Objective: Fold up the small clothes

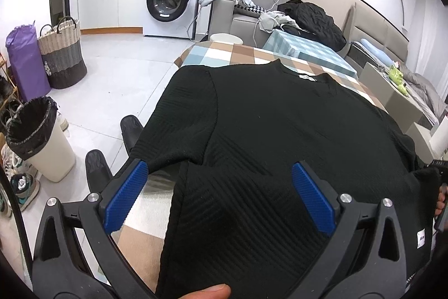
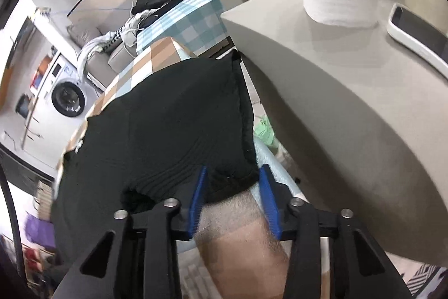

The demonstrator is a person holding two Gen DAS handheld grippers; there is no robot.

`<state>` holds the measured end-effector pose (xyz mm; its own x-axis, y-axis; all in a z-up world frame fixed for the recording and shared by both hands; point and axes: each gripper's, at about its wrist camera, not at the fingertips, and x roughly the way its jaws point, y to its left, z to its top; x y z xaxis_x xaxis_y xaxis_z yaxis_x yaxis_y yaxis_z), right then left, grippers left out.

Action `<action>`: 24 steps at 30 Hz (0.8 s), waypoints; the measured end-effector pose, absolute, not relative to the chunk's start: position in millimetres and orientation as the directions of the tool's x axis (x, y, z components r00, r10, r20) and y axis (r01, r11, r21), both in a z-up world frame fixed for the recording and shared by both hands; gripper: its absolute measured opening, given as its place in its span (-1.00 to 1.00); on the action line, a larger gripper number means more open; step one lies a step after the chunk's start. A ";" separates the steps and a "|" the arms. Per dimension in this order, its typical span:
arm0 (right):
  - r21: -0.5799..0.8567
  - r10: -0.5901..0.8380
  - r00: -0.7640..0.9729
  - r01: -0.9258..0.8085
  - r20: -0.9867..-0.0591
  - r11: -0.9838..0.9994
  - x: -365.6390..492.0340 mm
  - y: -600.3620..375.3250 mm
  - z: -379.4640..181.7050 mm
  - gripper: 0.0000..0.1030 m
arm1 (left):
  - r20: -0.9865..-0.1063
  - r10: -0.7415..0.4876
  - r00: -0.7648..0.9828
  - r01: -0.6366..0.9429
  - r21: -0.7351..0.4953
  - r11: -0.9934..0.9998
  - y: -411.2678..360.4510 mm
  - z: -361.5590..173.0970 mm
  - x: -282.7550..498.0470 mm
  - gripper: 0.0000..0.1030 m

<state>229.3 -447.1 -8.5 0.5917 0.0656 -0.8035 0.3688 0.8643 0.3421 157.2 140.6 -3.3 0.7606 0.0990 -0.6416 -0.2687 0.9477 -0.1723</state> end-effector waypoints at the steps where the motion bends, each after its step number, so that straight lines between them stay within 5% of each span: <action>1: 0.331 0.057 0.593 0.365 -0.803 0.870 231.4 -447.6 -9.4 -0.57 | -0.644 0.100 0.759 -0.272 -0.173 0.947 141.8 -4.4 159.3 0.98; 3: 0.347 0.062 0.594 0.380 -0.802 0.857 235.1 -451.9 -10.2 -0.71 | -0.647 0.102 0.756 -0.278 -0.177 0.944 145.8 -6.2 162.5 0.98; 12: 0.386 0.045 0.728 0.310 -0.685 0.869 253.7 -438.7 52.7 -0.75 | -0.644 0.100 0.758 -0.283 -0.187 0.941 154.4 -10.2 163.5 0.98; 18: 0.376 0.191 0.769 0.068 -0.610 0.924 279.0 -370.4 92.0 -0.75 | -0.641 0.102 0.760 -0.284 -0.187 0.941 154.4 -9.5 158.6 0.98; 24: 0.351 0.401 0.622 -0.210 -0.672 0.913 277.4 -280.6 74.7 -0.75 | -0.643 0.111 0.758 -0.295 -0.187 0.937 155.2 -10.5 156.8 0.98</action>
<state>277.4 -280.6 74.7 0.6223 0.4014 -0.6720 -0.2099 0.9126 0.3508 156.8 155.2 -10.5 0.7579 0.1106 -0.6430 -0.2952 0.9370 -0.1868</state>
